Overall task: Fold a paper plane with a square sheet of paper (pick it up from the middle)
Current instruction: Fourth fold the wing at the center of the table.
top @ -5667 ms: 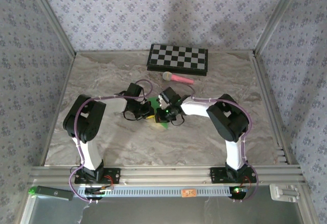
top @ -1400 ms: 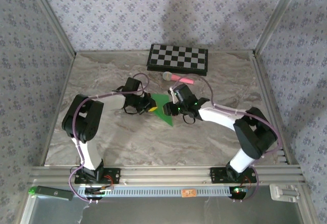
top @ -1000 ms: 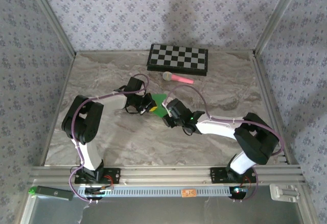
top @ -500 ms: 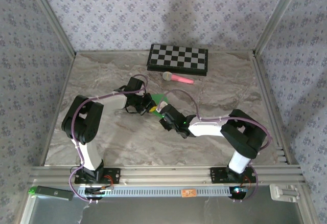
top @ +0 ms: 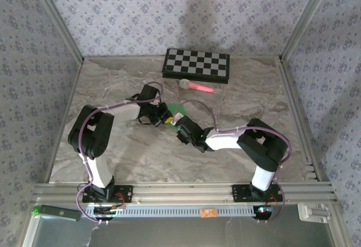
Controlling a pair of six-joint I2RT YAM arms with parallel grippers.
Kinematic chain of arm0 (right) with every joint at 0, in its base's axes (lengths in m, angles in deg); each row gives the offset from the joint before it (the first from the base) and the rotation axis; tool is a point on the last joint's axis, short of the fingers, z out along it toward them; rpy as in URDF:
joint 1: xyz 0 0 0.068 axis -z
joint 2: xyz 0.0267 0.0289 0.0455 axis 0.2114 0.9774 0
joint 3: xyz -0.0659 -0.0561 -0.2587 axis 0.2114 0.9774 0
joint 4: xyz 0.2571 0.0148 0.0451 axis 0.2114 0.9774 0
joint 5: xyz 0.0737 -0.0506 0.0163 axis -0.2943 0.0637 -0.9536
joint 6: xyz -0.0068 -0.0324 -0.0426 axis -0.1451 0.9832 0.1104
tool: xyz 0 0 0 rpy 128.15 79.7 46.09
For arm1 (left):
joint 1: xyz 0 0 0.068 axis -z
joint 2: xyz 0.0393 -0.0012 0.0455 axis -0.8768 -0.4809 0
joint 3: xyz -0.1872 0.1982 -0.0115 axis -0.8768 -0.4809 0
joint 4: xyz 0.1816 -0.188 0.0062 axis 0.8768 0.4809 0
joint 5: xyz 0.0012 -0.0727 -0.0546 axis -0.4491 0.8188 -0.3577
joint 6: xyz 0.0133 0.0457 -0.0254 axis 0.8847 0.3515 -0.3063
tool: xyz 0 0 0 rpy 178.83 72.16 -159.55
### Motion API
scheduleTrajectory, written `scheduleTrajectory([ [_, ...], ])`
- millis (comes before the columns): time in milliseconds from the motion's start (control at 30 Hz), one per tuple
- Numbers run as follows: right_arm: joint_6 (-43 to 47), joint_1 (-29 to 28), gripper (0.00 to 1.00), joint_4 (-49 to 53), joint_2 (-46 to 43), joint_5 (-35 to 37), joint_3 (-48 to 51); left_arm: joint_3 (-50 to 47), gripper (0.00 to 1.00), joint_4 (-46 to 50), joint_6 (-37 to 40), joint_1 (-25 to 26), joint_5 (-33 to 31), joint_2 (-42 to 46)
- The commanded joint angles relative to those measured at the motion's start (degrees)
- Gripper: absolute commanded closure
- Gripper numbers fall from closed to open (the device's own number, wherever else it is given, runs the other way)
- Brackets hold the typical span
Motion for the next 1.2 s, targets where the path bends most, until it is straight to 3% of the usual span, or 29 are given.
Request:
scheduleTrajectory([
  [0,1.0,-0.4,0.73,-0.7,1.3,0.8,-1.6,1.6,0.93,1.5,-0.3,0.3,1.2,2.4],
  [433,0.9,-0.3,0.86,-0.3,1.8,-0.3,-1.6,1.7,0.88,3.1,0.3,0.2,0.6,3.3],
  [767,-1.3,1.7,0.88,-1.1,1.4,-7.8,-0.3,-3.7,0.58,0.5,0.5,-5.3,-4.6,13.1],
  [967,-3.8,4.5,0.89,-3.3,0.8,-14.8,1.6,-13.4,0.59,-6.8,-0.6,-6.4,-6.3,18.9],
  [1167,-6.0,6.1,0.88,-4.4,1.0,-18.6,2.4,-16.8,0.64,-13.4,-2.0,-4.4,-2.5,16.1],
])
